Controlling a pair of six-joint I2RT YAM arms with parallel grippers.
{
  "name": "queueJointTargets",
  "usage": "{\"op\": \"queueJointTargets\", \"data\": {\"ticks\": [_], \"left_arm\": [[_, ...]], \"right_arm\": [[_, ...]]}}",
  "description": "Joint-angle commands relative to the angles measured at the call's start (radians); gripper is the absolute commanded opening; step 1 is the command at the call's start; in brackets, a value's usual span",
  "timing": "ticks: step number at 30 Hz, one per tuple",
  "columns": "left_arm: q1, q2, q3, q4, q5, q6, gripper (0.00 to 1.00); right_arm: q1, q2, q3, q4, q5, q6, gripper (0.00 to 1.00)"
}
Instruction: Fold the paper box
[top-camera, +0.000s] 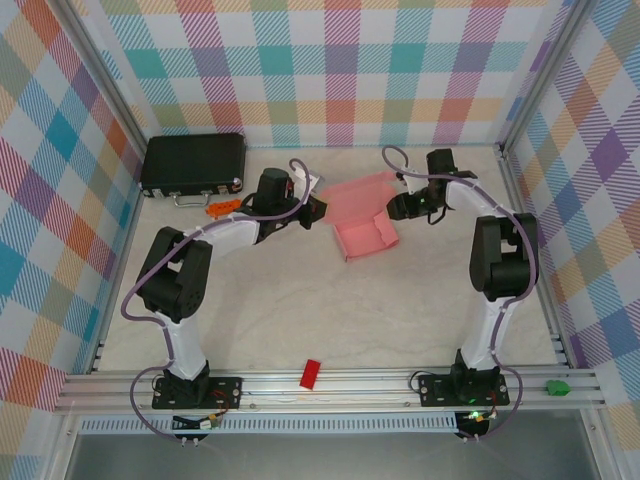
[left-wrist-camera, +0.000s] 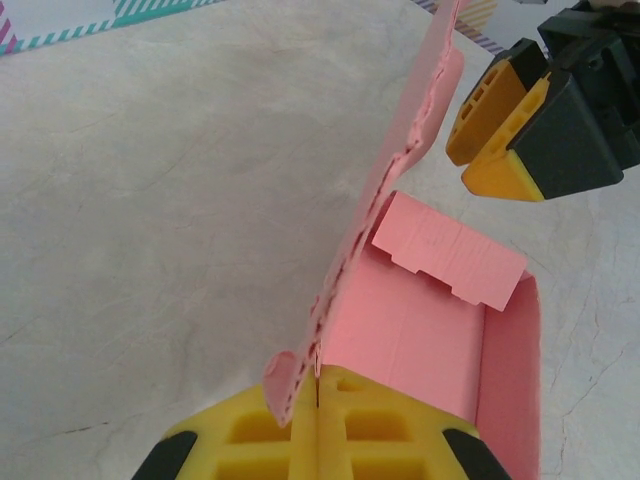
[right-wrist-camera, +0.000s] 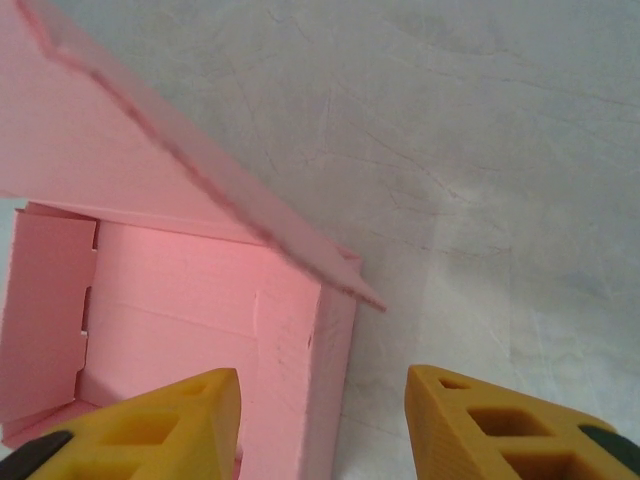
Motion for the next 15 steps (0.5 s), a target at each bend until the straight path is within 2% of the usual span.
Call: {"op": "queueJointTargets", "data": {"ticks": [1, 15], "left_arm": [[0.009, 0.011, 0.033, 0.000, 0.033, 0.007, 0.00], [0.012, 0.034, 0.056, -0.025, 0.024, -0.019, 0.00]], "right_arm": [[0.011, 0.016, 0.022, -0.039, -0.009, -0.007, 0.46], [0.042, 0.060, 0.021, -0.060, 0.056, 0.049, 0.39]]}}
